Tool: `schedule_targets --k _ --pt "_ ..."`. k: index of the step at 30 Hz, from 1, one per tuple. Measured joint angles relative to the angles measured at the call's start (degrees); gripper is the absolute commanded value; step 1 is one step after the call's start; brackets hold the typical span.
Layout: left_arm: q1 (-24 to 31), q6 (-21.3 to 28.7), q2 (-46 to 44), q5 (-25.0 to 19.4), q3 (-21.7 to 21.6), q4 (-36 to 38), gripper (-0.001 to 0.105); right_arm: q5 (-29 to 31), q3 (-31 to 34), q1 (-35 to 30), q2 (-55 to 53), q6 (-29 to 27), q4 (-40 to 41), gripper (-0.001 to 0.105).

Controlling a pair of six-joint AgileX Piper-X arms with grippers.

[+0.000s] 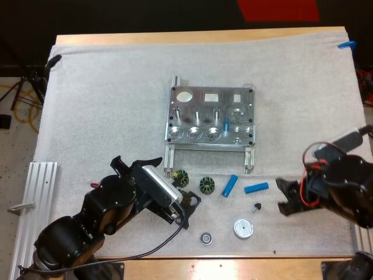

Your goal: Load cells from left to right

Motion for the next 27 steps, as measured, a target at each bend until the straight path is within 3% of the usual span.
schedule_targets --k 7,12,15,17,19,27 --pt "0.0 0.0 0.0 2.41 0.0 0.0 0.054 0.26 0.1 1.31 -1.73 2.55 2.37 0.063" --pt "0.0 0.0 0.28 8.54 0.0 -2.34 0.054 0.26 0.3 1.31 -1.71 2.54 2.37 0.063" --pt "0.0 0.0 2.22 10.86 -0.52 -3.71 0.062 0.26 1.18 1.31 -1.48 2.54 2.37 0.063" --pt "0.0 0.0 5.17 11.21 -1.57 -3.94 0.074 0.26 2.07 1.31 -1.29 2.99 2.37 0.063" --pt "0.0 0.0 8.08 11.29 -2.41 -3.94 0.077 0.26 2.84 1.31 -1.26 3.72 2.37 0.063" --pt "-0.97 0.0 19.94 13.32 -7.13 -3.94 0.076 0.26 3.1 1.31 -1.26 4.46 2.6 0.063"
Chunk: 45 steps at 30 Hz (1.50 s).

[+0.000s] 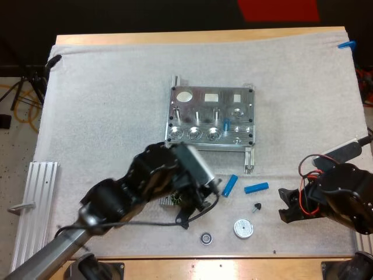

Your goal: Load cells from left to right

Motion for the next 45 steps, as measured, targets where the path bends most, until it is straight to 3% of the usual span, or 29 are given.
schedule_targets --k 8,17,24,30,36,45 --pt "-8.2 -2.78 12.02 -5.77 -7.09 4.67 0.076 0.0 0.0 0.0 0.0 0.29 0.0 0.063" --pt "-9.21 -7.59 26.88 -6.17 -14.59 13.21 0.076 0.0 0.0 0.0 0.0 0.71 0.0 0.063" --pt "-9.21 -8.97 33.11 -5.4 -15.88 13.13 0.073 0.0 0.0 0.0 0.0 0.71 0.0 0.063" --pt "-9.21 -8.97 38.69 -5.4 -15.87 13.13 0.051 0.0 0.0 0.0 0.0 0.71 0.0 0.063" --pt "-9.11 -8.97 42.6 -4.74 -16.19 11.61 0.05 0.0 0.0 0.0 0.0 0.71 0.0 0.063" --pt "-8.15 -9.24 49.03 -4.68 -21.04 14.4 0.05 0.0 0.0 0.0 0.0 0.71 0.0 0.063"
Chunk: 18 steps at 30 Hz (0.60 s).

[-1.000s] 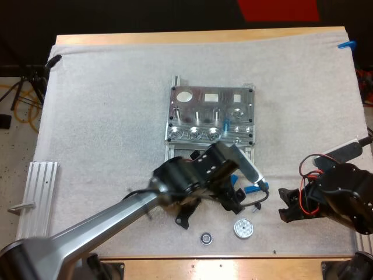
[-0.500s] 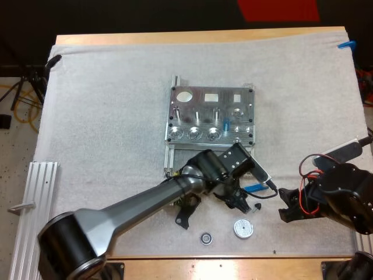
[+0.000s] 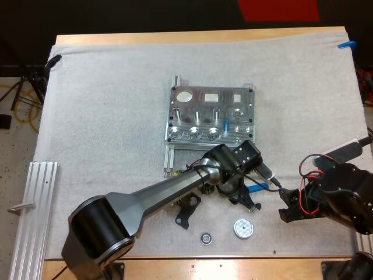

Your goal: Load cells from left to right

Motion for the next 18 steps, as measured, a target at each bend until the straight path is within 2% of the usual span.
schedule_targets --k 5,10,18 --pt "1.65 -0.83 2.36 0.27 -1.0 2.27 0.05 0.0 0.0 0.0 0.0 0.0 0.0 0.063" --pt "2.08 -0.9 3.1 2.22 -1.17 2.28 0.05 0.0 0.0 0.0 0.0 0.0 0.0 0.063" --pt "2.08 -0.9 4.16 2.34 -1.49 2.09 0.05 0.0 0.0 0.0 0.0 0.0 0.0 0.063"
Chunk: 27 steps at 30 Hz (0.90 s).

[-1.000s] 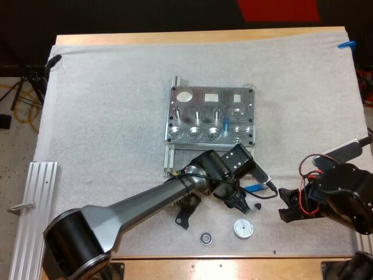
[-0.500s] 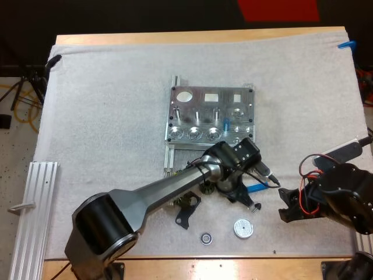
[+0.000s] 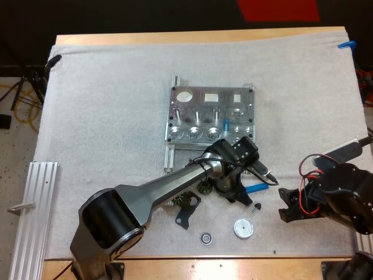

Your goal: Load cells from left to right

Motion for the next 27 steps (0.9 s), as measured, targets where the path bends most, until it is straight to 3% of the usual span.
schedule_targets --k 6,9,11,13,22,27 --pt "0.0 1.23 0.35 -1.1 -0.61 0.89 0.048 0.0 0.0 0.0 0.0 0.0 0.0 0.063" --pt "0.0 1.68 0.33 -3.31 -0.87 1.5 0.029 0.0 0.0 0.0 0.0 0.0 0.0 0.063" --pt "0.0 2.5 0.59 -4.2 -0.87 1.82 0.01 0.0 0.0 0.0 0.0 0.0 0.0 0.063" --pt "0.12 2.81 0.71 -4.3 -1.03 1.83 0.0 0.0 0.0 0.0 0.0 0.0 0.0 0.063" --pt "0.07 5.8 0.38 -5.27 -1.53 2.67 0.0 -2.58 0.0 0.0 0.0 0.0 0.0 0.063" --pt "0.16 7.81 -5.7 -6.46 -1.51 2.19 0.0 -3.15 0.0 0.0 0.0 0.0 -1.33 0.063"
